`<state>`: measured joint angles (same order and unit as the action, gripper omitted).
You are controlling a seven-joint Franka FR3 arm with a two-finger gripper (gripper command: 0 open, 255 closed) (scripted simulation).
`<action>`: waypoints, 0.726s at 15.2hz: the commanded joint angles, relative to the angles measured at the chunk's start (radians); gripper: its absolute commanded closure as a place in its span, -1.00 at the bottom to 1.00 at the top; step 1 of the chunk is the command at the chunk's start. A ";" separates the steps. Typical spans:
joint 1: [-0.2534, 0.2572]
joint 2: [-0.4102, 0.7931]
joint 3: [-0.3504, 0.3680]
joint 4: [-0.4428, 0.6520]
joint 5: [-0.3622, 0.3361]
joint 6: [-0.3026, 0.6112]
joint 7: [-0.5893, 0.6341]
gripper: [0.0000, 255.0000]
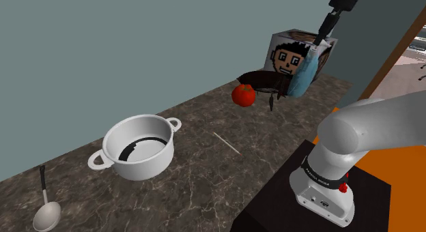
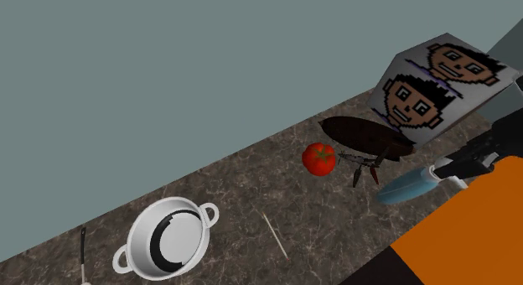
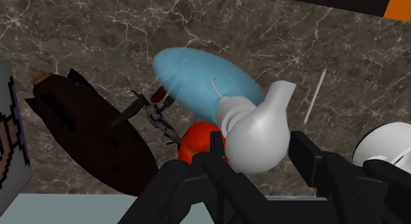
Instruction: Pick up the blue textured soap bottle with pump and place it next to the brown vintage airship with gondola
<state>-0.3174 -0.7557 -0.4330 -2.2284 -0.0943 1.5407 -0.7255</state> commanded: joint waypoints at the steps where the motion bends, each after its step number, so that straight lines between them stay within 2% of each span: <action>1: -0.003 -0.005 -0.004 -0.027 -0.004 0.023 -0.002 1.00; 11: -0.019 -0.030 -0.027 -0.175 -0.028 0.145 -0.014 1.00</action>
<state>-0.3337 -0.7804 -0.4579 -2.3854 -0.1189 1.6726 -0.7382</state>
